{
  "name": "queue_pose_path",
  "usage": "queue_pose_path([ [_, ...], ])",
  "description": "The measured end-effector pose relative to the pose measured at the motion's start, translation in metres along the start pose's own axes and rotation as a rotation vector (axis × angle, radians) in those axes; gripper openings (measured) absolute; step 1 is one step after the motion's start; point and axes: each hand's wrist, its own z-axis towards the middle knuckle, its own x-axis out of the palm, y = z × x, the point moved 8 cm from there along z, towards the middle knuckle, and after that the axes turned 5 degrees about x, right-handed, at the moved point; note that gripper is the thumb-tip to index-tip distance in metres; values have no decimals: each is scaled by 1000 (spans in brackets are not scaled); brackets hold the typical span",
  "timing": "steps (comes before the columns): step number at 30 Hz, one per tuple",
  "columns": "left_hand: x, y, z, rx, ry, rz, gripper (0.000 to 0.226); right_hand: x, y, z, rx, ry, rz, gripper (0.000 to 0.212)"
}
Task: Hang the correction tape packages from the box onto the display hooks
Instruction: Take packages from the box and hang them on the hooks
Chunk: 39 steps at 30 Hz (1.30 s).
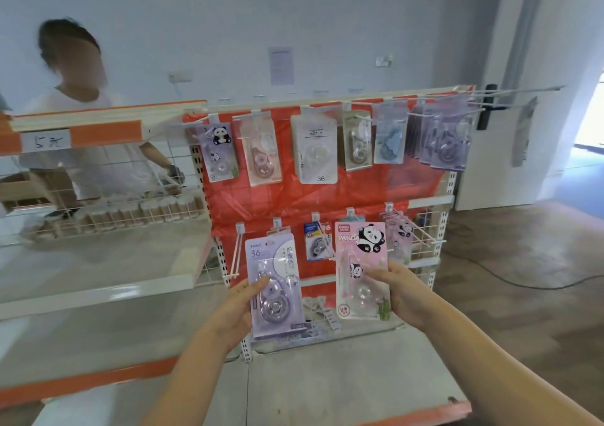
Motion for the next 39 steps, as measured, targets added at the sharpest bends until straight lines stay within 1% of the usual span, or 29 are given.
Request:
queue_pose_path([
  [5, 17, 23, 8, -19, 14, -23, 12, -21, -10, -9, -5, -54, 16, 39],
  [8, 30, 33, 12, -37, 19, -15, 14, -33, -16, -10, 5, -74, 18, 37],
  [11, 40, 44, 16, -61, 6, -4, 15, -46, -23, -8, 15, -67, 32, 28],
  [15, 58, 52, 23, -73, -21, 6, 32, -75, -24, 6, 35, -58, 58, 37],
  [18, 73, 60, 32, -79, -56, 22, 22, -97, -24, 17, 57, -41, 74, 38],
  [22, 110, 79, 47, -108, -53, 44, 32, -141, -29, 28, 85, -34, 61, 52],
  [26, 154, 103, 67, -91, -23, 68, 25, -194, -39, 34, 141, -28, 40, 58],
  [29, 182, 126, 80, -89, -45, 61, 12, -234, -51, 36, 188, -65, 43, 60],
  [30, 188, 135, 85, -100, -64, 50, 11, -246, -57, 37, 209, -86, 45, 60],
  [33, 208, 163, 96, -147, -84, 29, 12, -274, -66, 43, 249, -136, 50, 46],
  [35, 217, 183, 102, -184, -91, 44, 15, -282, -67, 51, 251, -137, 32, 24],
  [36, 219, 195, 104, -214, -95, 48, 22, -285, -68, 56, 252, -140, 22, 12],
  [37, 221, 205, 105, -250, -94, 60, 31, -288, -68, 60, 254, -148, 16, 7],
  [39, 220, 223, 106, -311, -106, 77, 49, -296, -73, 72, 248, -162, 22, 12],
])
